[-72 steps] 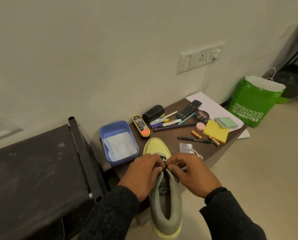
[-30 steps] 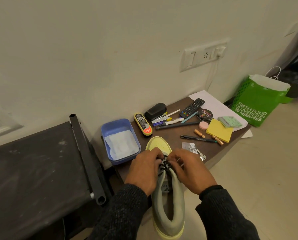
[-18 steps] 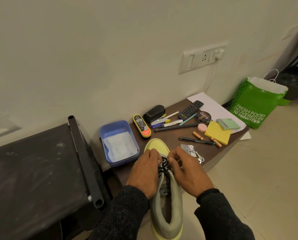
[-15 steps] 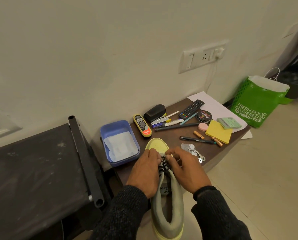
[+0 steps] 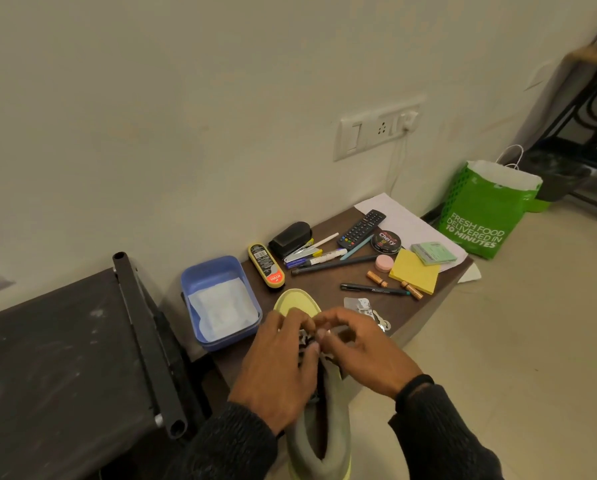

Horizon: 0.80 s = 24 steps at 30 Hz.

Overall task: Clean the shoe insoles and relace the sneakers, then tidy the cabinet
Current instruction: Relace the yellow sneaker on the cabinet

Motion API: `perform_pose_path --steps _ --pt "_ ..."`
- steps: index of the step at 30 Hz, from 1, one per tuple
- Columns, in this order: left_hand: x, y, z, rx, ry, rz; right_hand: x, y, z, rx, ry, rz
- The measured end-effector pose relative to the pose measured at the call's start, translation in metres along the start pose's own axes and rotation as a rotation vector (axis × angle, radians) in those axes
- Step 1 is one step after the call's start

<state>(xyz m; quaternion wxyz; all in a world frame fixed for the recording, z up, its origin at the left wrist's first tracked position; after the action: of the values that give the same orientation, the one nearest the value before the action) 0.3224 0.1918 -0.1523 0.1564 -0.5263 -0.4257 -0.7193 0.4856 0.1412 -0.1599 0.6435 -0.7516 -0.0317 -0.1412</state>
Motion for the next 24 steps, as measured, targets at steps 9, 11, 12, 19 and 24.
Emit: perform_pose_path --steps 9,11,12,19,24 --pt "0.010 -0.007 -0.015 0.104 -0.238 0.110 0.003 -0.001 -0.026 -0.070 -0.042 -0.105" --pt "0.010 -0.010 -0.013 0.208 -0.223 0.078 0.007 -0.001 -0.029 -0.041 0.007 -0.011" --pt "0.010 -0.010 -0.013 0.257 -0.212 0.052 0.010 -0.001 -0.030 -0.020 0.023 0.007" --pt "0.007 0.002 -0.012 0.400 -0.147 0.167 -0.002 0.002 -0.035 0.244 0.095 -0.438" --pt "0.007 0.007 -0.010 0.413 -0.206 0.341 -0.003 -0.007 -0.036 0.140 0.033 -0.693"
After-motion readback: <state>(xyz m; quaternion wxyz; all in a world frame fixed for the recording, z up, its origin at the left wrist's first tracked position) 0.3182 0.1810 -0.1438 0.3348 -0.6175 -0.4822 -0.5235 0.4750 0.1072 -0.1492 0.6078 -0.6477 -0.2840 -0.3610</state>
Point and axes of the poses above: each hand's wrist, its own z-axis towards the middle knuckle, its own x-axis out of the back of the hand, y = z × x, the point moved 1 cm from there along z, towards the middle knuckle, and after that the axes turned 14 degrees about z, right-handed, at the moved point
